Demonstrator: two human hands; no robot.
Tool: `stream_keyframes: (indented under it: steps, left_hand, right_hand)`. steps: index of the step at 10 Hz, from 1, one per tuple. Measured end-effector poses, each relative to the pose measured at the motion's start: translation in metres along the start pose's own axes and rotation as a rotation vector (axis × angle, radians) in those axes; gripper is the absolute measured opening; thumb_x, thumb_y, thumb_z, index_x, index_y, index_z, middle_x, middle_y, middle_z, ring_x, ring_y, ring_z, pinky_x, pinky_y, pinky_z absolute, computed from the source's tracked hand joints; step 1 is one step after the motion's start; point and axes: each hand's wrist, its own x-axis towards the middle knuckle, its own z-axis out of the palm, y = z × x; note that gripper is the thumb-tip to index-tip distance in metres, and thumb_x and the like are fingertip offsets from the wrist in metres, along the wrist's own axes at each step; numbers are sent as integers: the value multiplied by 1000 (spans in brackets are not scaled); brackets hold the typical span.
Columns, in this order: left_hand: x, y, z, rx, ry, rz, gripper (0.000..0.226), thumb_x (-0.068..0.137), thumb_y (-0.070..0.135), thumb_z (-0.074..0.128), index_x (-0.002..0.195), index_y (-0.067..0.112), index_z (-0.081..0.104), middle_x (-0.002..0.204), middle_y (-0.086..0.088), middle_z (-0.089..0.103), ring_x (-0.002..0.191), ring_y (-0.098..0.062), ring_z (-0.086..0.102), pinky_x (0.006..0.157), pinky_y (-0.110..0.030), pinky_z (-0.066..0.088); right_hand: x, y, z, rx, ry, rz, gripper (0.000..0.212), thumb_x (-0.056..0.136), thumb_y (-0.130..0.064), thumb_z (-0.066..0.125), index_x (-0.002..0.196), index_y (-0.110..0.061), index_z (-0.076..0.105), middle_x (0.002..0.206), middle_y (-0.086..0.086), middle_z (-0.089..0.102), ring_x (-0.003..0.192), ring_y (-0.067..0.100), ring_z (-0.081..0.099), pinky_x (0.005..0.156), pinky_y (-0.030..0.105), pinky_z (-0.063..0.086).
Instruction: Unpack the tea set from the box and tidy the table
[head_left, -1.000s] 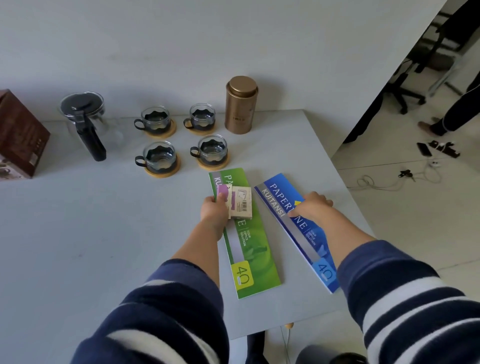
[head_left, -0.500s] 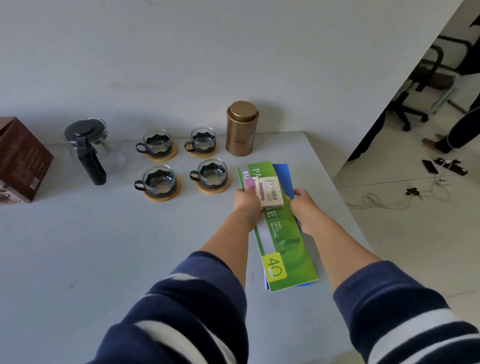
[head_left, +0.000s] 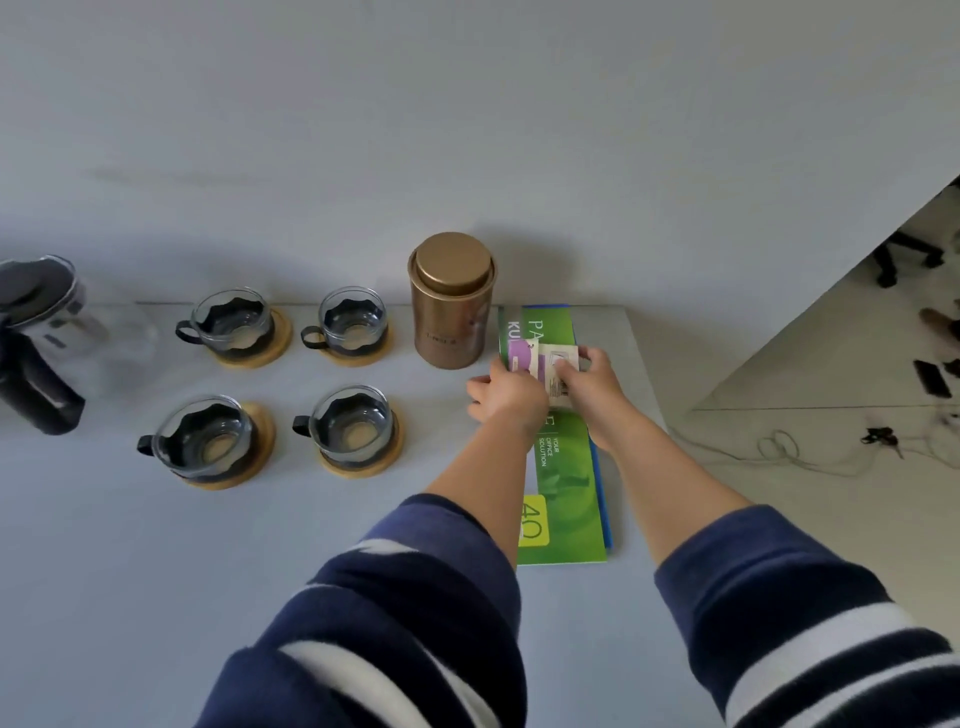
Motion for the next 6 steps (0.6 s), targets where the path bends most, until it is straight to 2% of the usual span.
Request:
stream_keyframes:
  steps: [1,2,3,4,5,6]
  left_hand:
    - [15,10,2,76,-19,51,46,94,13,38,140,7,40,148,-16,36,133,-35,36,112,-42,33]
    - [20,15,7,107,56,53,45,95,15,39,139,5,43,151,-13,31,134,-34,35,108,-37,32]
    - [20,14,7,91,108,102,40,93,19,43,129,3,53,139,-15,46,123,-34,50,103,-38,43]
    - [17,17,2,-3,99,89,38,91,27,46,118,4,61,119,-17,64,110,-36,59,96,-40,50]
    - [18,21,-2,-110,16,50,53,90,33,44,138,13,48,134,-12,57,123,-34,52,105,-41,43]
    - [15,14,-9,-111,-59,107,56,94,26,39,150,19,31,146,-7,47,131,-32,46,110,-39,37]
  right_hand:
    - [20,-10,6,-137,34,-76,34,89,-11,50,122,-12,52,110,7,62,97,28,63,90,45,53]
    - [33,-9,14,-302,123,-111,36,81,-26,51,114,-14,63,119,13,61,103,32,61,91,44,52]
    - [35,-5,15,-592,218,-98,40,90,-39,48,125,-22,59,128,8,50,120,32,45,99,40,40]
    - [37,-2,11,-631,234,-57,44,91,-48,48,128,-25,56,129,12,43,119,34,47,97,39,38]
    - [43,-2,7,-683,165,-92,55,90,-58,43,135,-26,46,130,13,48,117,36,52,94,40,42]
    - [38,-5,4,-644,135,-95,64,93,-57,37,148,-24,29,145,15,43,130,35,45,102,43,39]
